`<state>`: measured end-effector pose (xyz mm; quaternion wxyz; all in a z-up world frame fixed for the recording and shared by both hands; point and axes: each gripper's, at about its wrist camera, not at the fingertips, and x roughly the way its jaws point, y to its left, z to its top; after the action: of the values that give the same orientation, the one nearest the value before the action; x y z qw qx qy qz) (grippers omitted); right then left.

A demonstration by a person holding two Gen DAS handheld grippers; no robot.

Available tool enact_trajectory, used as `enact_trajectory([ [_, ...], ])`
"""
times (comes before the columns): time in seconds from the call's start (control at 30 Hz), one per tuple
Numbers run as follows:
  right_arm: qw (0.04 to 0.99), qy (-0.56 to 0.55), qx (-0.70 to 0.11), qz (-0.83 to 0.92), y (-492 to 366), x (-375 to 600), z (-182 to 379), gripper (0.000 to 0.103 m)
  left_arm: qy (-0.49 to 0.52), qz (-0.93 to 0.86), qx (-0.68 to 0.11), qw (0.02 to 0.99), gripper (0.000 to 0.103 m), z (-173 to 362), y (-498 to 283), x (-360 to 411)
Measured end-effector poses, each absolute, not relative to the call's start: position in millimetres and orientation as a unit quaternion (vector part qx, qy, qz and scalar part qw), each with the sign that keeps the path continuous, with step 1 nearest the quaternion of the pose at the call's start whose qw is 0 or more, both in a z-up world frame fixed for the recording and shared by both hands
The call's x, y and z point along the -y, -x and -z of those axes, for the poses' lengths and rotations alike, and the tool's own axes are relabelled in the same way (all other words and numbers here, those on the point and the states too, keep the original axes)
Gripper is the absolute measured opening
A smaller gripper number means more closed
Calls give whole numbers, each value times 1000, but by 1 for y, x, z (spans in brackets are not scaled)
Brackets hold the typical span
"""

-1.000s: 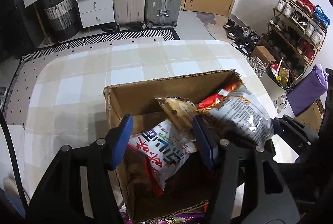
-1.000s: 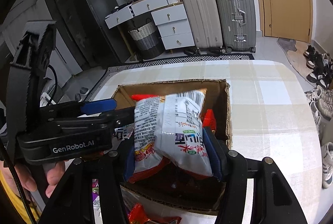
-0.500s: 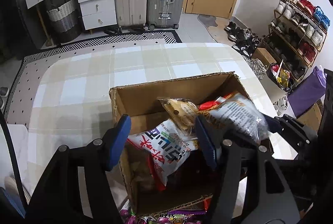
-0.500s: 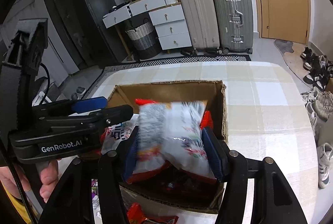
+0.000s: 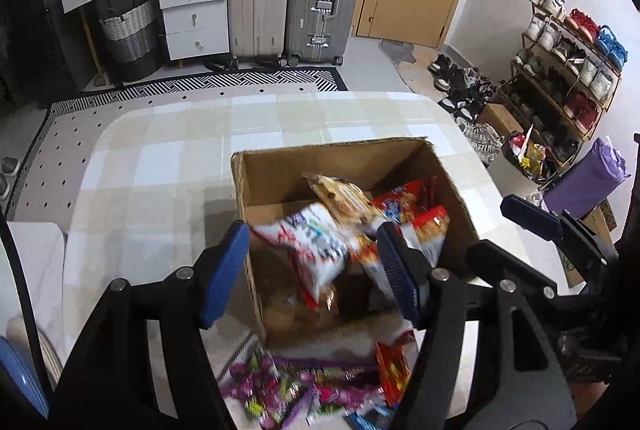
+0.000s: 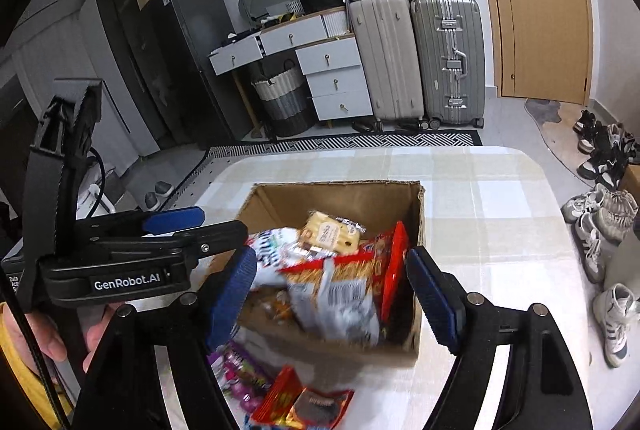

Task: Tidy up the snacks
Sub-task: 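Withdraw both tools from the box back toward the remaining snacks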

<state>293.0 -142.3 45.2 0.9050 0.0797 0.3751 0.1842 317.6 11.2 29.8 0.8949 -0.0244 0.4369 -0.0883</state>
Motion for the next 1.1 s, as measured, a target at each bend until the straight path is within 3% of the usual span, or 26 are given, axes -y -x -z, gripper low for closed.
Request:
enact_trajectory([
  [0.27, 909, -79, -362, -189, -240, 144, -74, 79, 30, 83, -400, 912, 70, -65, -242, -9],
  [0.37, 911, -78, -354, -196, -215, 146, -90, 80, 12, 81, -372, 925, 78, -86, -204, 0],
  [0.8, 926, -81, -303, -213, -92, 148, -147, 91, 8, 74, -298, 952, 85, -159, -44, 3],
  [0.93, 927, -83, -293, -220, -62, 145, -150, 95, 15, 81, -297, 951, 89, -165, -5, -3],
  [1.03, 926, -81, -292, -225, -44, 142, -143, 96, 21, 71, -296, 952, 101, -158, 21, -10],
  [1.1, 925, -86, -287, -232, -31, 140, -131, 97, 34, 68, -289, 954, 102, -150, 36, -19],
])
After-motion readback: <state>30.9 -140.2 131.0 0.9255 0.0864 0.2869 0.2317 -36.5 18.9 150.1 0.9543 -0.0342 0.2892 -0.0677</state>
